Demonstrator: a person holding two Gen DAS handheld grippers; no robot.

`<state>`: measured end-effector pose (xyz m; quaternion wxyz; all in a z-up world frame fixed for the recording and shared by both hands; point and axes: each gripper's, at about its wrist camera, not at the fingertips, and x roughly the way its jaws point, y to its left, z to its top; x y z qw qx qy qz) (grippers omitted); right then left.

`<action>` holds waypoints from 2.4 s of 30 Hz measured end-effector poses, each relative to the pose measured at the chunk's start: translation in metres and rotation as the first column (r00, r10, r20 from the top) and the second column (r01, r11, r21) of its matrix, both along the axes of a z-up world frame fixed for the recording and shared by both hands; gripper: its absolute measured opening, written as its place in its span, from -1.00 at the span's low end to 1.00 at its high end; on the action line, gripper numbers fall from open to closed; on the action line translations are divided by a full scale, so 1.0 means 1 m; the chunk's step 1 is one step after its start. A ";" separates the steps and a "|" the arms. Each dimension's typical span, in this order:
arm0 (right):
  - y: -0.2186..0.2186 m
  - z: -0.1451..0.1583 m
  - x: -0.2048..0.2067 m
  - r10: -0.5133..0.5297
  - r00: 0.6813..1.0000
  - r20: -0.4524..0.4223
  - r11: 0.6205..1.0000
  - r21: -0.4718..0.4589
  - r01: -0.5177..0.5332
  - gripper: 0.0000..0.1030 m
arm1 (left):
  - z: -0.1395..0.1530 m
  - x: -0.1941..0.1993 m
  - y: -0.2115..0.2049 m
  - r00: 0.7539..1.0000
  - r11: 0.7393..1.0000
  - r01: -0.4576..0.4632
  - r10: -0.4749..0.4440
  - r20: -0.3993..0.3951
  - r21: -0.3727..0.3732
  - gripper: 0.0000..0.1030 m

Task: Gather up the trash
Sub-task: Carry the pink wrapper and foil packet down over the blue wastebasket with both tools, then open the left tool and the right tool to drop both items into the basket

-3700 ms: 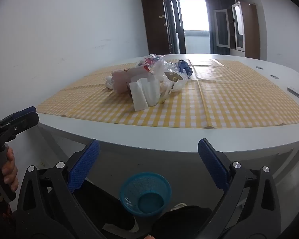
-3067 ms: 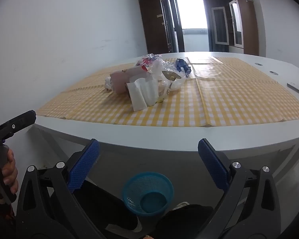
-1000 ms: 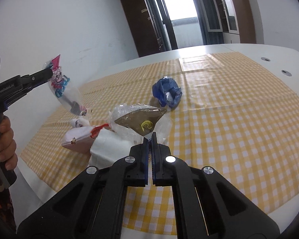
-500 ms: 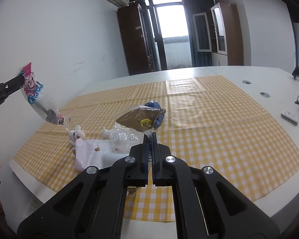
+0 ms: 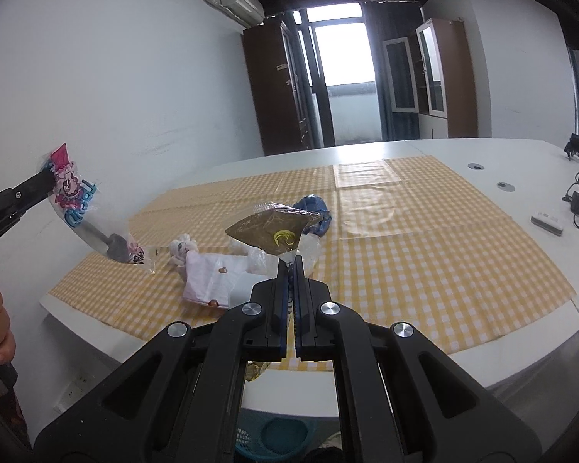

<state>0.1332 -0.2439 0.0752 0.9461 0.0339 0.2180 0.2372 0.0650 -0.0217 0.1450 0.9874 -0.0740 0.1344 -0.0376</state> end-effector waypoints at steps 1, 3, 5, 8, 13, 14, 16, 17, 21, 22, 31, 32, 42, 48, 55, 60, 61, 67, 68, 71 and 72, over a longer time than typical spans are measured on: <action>0.001 0.000 -0.007 0.007 1.000 0.003 1.000 -0.001 -0.007 -0.97 | -0.002 -0.009 0.000 1.000 1.000 0.004 -0.004 0.002 -0.005 -0.81; 0.004 -0.001 -0.020 0.025 1.000 0.008 1.000 -0.002 -0.025 -0.97 | -0.005 -0.020 -0.003 1.000 1.000 0.013 -0.013 -0.001 -0.010 -0.81; 0.007 -0.001 -0.033 0.042 0.999 0.015 0.999 -0.004 -0.042 -0.97 | -0.009 -0.034 -0.007 1.000 0.999 0.027 -0.027 -0.001 -0.021 -0.81; 0.011 -0.003 -0.053 0.067 0.997 0.023 0.998 -0.002 -0.067 -0.97 | -0.014 -0.054 -0.013 0.997 0.997 0.072 -0.072 -0.001 -0.041 -0.81; 0.018 -0.013 -0.082 0.105 0.994 0.023 0.994 -0.014 -0.105 -0.97 | -0.024 -0.086 -0.021 0.996 0.995 0.089 -0.089 0.009 -0.049 -0.82; 0.020 -0.015 -0.087 0.113 0.993 0.019 0.993 -0.018 -0.113 -0.97 | -0.027 -0.093 -0.020 0.996 0.994 0.095 -0.095 0.003 -0.052 -0.82; 0.023 -0.022 -0.097 0.125 0.992 0.012 0.992 -0.024 -0.125 -0.97 | -0.034 -0.104 -0.022 0.995 0.994 0.094 -0.095 -0.008 -0.047 -0.83; 0.024 -0.026 -0.101 0.134 0.991 0.006 0.991 -0.024 -0.134 -0.97 | -0.039 -0.109 -0.023 0.996 0.995 0.089 -0.089 -0.012 -0.037 -0.83; 0.032 -0.049 -0.116 0.173 0.985 -0.023 0.984 -0.047 -0.174 -0.97 | -0.058 -0.126 -0.022 0.994 0.995 0.095 -0.097 -0.047 -0.042 -0.83; 0.035 -0.054 -0.119 0.179 0.983 -0.028 0.982 -0.055 -0.180 -0.97 | -0.064 -0.129 -0.020 0.994 0.995 0.093 -0.096 -0.060 -0.047 -0.84; 0.054 -0.119 -0.119 0.152 0.980 -0.132 0.979 -0.113 -0.167 -0.96 | -0.136 -0.132 -0.012 0.977 0.995 0.082 -0.091 -0.191 -0.057 -0.84; 0.056 -0.126 -0.118 0.144 0.980 -0.139 0.980 -0.120 -0.161 -0.96 | -0.145 -0.130 -0.009 0.974 0.995 0.074 -0.087 -0.209 -0.066 -0.84; 0.061 -0.203 -0.091 0.046 0.976 -0.213 0.996 -0.070 -0.062 -0.96 | -0.224 -0.095 0.020 0.945 0.990 0.036 -0.077 -0.317 -0.133 -0.85; 0.077 -0.252 -0.070 0.033 0.961 -0.273 0.991 -0.116 -0.068 -0.96 | -0.285 -0.056 0.026 0.917 0.991 0.006 -0.058 -0.394 -0.132 -0.85; 0.099 -0.303 -0.040 0.025 0.938 -0.346 0.982 -0.165 -0.087 -0.96 | -0.353 -0.015 0.047 0.877 0.975 -0.062 -0.048 -0.478 -0.212 -0.86; 0.099 -0.334 -0.006 -0.044 0.916 -0.400 0.984 -0.173 -0.028 -0.96 | -0.399 0.017 0.071 0.835 0.947 -0.128 -0.058 -0.547 -0.296 -0.86; 0.101 -0.340 0.000 -0.051 0.914 -0.403 0.983 -0.182 -0.025 -0.96 | -0.407 0.024 0.073 0.823 0.945 -0.142 -0.053 -0.566 -0.294 -0.86; 0.121 -0.388 0.038 -0.062 0.858 -0.510 0.968 -0.240 -0.072 -0.96 | -0.440 0.060 0.085 0.771 0.918 -0.232 -0.028 -0.636 -0.321 -0.86; 0.124 -0.396 0.044 -0.064 0.851 -0.521 0.967 -0.244 -0.076 -0.97 | -0.448 0.065 0.087 0.761 0.914 -0.245 -0.025 -0.648 -0.323 -0.86; 0.133 -0.417 0.060 -0.078 0.831 -0.551 0.959 -0.270 -0.089 -0.96 | -0.468 0.085 0.090 0.732 0.911 -0.267 -0.020 -0.681 -0.314 -0.86; 0.138 -0.427 0.068 -0.084 0.819 -0.568 0.956 -0.277 -0.095 -0.96 | -0.470 0.089 0.089 0.722 0.913 -0.269 -0.020 -0.691 -0.307 -0.86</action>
